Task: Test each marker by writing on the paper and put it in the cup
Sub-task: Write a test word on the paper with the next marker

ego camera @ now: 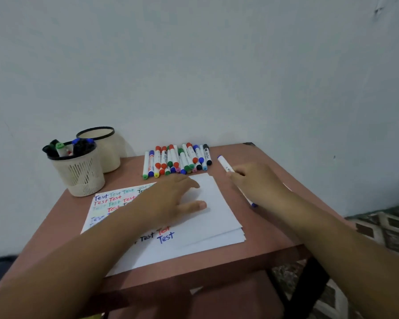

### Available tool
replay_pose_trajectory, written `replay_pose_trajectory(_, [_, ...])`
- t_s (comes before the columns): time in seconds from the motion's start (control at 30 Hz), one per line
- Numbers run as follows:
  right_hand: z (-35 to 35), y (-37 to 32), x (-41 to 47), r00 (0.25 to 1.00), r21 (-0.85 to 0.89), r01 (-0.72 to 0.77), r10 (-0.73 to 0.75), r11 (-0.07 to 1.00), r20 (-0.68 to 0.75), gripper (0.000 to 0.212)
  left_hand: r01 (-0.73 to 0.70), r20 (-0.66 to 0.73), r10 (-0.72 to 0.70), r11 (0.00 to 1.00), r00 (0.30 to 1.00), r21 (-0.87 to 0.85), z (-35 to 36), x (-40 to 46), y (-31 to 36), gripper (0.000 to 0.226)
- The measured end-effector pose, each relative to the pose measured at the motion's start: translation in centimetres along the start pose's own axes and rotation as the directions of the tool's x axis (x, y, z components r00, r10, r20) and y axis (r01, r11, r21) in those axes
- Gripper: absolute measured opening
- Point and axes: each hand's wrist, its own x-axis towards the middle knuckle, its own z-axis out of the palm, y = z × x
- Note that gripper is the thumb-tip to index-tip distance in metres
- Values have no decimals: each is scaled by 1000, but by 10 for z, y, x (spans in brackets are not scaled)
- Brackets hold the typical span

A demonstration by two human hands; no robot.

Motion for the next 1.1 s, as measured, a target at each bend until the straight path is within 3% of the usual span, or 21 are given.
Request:
replay_pose_trajectory(0.13, [-30,32,-3,991,-148,-39,20,988,-131,17,-129,-17,128,985,992,-118,18,24,29,64])
replay_pose_trajectory(0.37, [-53,84,-11,967,-201,-209,172,957,-188,32,-178,-104,157,955,982,-236,29,48,57,57])
replay_pose_trajectory(0.6, [-39,92,-16,957,-123,-216,185,969,-225,34,-188,-85,171,943,982,-274,40,64,78,58])
replay_pose_trajectory(0.8, [-30,83,-20,952,-153,-227,187,962,-241,49,-186,-45,181,954,983,-235,47,70,79,64])
replay_pose_trajectory(0.97, [-31,81,-20,946,-194,-251,198,948,-256,48,-176,-82,164,972,983,-158,46,70,79,71])
replay_pose_trajectory(1.1, [-35,78,-19,948,-219,-260,206,940,-243,45,-127,-104,104,963,989,-236,45,71,76,74])
